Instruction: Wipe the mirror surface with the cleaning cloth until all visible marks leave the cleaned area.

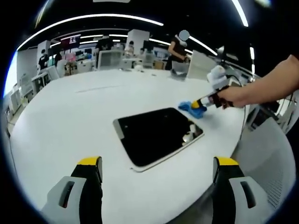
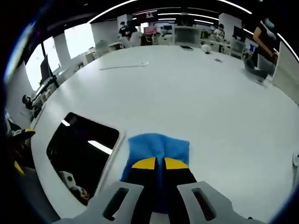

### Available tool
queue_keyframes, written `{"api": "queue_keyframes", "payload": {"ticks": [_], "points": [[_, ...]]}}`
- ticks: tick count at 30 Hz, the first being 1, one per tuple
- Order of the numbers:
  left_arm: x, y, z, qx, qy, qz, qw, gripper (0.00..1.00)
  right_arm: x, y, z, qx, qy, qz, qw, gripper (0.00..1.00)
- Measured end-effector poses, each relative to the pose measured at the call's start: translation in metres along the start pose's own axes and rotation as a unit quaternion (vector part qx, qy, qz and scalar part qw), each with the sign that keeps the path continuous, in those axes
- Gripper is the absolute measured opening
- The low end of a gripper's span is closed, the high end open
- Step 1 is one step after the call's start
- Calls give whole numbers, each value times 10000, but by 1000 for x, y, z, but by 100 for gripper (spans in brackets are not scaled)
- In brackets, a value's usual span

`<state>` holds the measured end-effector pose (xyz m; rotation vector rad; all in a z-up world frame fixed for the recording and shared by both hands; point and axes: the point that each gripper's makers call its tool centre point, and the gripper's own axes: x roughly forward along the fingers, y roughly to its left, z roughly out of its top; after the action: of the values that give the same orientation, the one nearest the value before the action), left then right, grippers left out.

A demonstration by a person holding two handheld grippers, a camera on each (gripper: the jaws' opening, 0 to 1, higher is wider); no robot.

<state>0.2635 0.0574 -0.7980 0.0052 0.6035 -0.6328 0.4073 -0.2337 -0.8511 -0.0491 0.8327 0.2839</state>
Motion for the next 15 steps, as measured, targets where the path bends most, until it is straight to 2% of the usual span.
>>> {"api": "queue_keyframes", "payload": {"ticks": [11, 15], "points": [[1, 1, 1, -57, -68, -3, 10000, 99, -6, 9, 12, 181, -47, 53, 9998, 0], [1, 1, 1, -66, -73, -10, 10000, 99, -6, 17, 17, 390, -80, 153, 9991, 0]]}}
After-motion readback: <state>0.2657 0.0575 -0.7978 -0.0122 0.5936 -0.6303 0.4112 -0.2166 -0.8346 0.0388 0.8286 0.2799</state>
